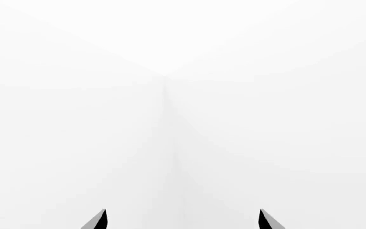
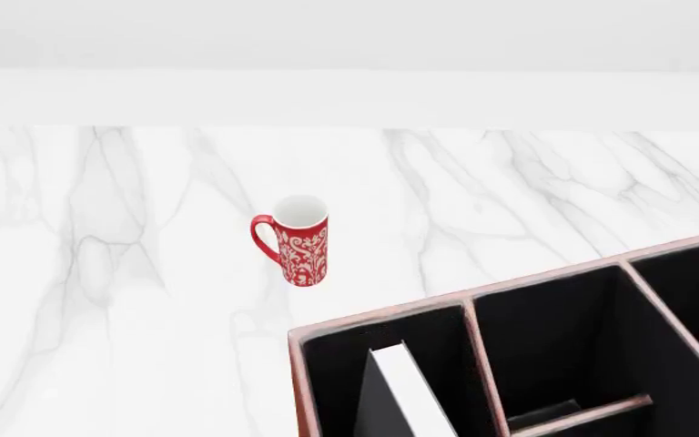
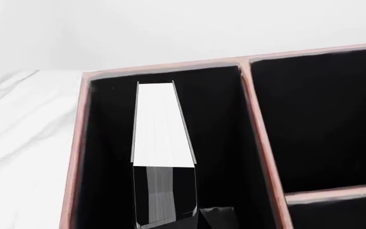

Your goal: Pick up the book and place it in the left compartment of the caddy.

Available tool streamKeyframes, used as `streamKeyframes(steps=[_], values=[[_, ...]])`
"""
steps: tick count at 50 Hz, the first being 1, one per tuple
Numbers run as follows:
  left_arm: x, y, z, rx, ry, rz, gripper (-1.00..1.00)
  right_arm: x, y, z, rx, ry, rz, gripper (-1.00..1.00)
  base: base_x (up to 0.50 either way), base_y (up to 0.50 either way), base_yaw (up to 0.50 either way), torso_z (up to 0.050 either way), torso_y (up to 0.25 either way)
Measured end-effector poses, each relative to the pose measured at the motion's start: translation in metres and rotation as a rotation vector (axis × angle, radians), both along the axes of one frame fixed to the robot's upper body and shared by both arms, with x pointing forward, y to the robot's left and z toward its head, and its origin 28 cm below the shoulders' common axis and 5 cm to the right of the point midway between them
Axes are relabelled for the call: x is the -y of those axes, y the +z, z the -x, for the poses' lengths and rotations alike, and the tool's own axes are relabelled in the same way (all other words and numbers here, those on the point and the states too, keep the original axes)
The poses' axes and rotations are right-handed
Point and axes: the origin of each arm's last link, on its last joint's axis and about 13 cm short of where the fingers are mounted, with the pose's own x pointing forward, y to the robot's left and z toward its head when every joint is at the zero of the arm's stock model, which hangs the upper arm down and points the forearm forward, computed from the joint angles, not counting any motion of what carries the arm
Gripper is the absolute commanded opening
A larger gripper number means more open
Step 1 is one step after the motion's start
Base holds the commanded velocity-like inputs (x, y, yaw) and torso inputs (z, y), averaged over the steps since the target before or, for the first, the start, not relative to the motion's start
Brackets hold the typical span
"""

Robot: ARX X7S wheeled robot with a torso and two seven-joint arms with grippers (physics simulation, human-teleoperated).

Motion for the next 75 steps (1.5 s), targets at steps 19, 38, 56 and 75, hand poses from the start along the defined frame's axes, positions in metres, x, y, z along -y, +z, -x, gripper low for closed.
streamKeyframes(steps=[19,38,56,75], values=[[0.000,0.000,-0.001,-0.002,-0.002,0.000,1.00,0.000,-0.010,-0.005,-0.020,-0.012,0.005,-1.00,0.00,0.00,0.00,0.001,0.001],[0.000,0.000,0.001,0.002,0.000,-0.001,1.00,-0.002,-0.021,-0.008,-0.039,-0.020,-0.004,-1.00,0.00,0.00,0.00,0.000,0.001],[0.000,0.000,0.002,0.003,0.001,-0.002,1.00,-0.002,-0.027,-0.010,-0.052,-0.025,-0.007,-1.00,0.00,0.00,0.00,0.001,0.001],[0.000,0.000,0.001,0.003,0.000,-0.002,1.00,-0.003,-0.021,-0.014,0.012,0.002,0.015,1.00,0.00,0.00,0.00,0.000,0.001]])
